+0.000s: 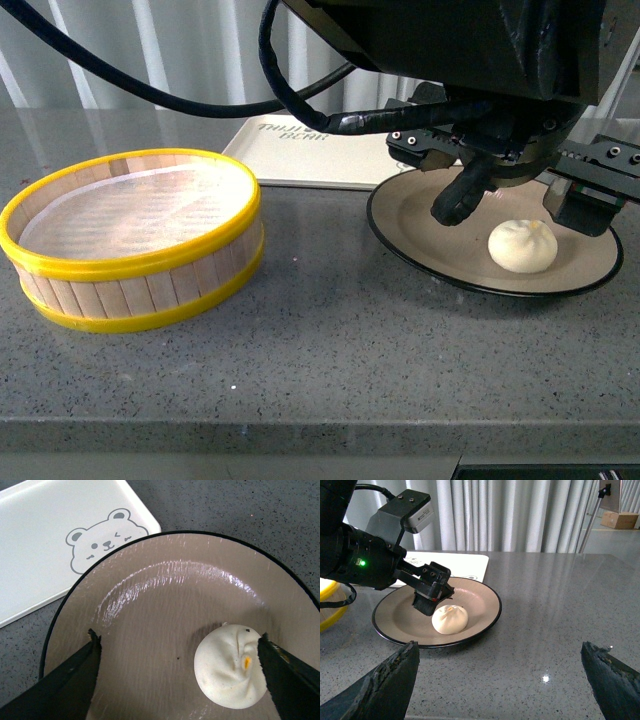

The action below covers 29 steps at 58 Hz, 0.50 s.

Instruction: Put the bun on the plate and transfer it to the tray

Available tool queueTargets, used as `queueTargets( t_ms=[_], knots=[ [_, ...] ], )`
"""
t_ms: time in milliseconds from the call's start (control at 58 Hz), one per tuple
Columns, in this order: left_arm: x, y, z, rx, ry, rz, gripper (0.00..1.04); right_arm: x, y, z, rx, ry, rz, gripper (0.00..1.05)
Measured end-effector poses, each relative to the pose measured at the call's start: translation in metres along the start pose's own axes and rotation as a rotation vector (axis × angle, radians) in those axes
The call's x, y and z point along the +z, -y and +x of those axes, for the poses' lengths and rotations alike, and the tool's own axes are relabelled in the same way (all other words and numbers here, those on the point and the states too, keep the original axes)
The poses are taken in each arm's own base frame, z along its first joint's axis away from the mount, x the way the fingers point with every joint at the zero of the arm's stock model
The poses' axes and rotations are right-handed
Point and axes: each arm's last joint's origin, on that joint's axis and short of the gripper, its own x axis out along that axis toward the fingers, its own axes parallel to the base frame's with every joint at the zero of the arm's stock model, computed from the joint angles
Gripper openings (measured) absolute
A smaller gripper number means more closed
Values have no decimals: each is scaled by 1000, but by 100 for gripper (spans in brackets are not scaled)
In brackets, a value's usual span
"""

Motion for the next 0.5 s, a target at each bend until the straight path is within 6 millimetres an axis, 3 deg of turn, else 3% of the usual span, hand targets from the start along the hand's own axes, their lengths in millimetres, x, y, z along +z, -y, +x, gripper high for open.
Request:
queueTargets(
  t_ms=[224,379,500],
  knots=[
    [12,-29,-9,68,34,-39,98,0,0,0,0,0,0,96],
    [27,-99,-38,205,80,-130,98,0,0,0,0,0,0,96],
    [20,-173,-75,381,57,-251,98,0,0,0,0,0,0,96]
  ],
)
